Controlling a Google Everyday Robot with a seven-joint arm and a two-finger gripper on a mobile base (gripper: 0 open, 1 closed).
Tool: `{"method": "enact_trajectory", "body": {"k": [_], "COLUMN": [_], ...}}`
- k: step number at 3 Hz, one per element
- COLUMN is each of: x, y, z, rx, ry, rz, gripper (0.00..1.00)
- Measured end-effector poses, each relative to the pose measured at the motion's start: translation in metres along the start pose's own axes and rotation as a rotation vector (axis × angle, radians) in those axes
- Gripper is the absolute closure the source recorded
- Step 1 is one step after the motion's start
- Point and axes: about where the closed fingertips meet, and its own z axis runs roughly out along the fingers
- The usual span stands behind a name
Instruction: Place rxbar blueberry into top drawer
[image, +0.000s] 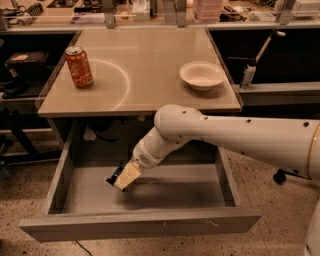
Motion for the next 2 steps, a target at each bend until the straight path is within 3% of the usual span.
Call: {"method": "enact_trajectory", "body": {"k": [1,2], "x": [0.0009,0.0009], "y": [-0.0101,-0.0100], "z": [0.0192,0.0199], "rx": [0.004,0.003], "ry": [0.020,0.021], "rz": [0.005,0.005], "gripper": [1.00,0.81]}}
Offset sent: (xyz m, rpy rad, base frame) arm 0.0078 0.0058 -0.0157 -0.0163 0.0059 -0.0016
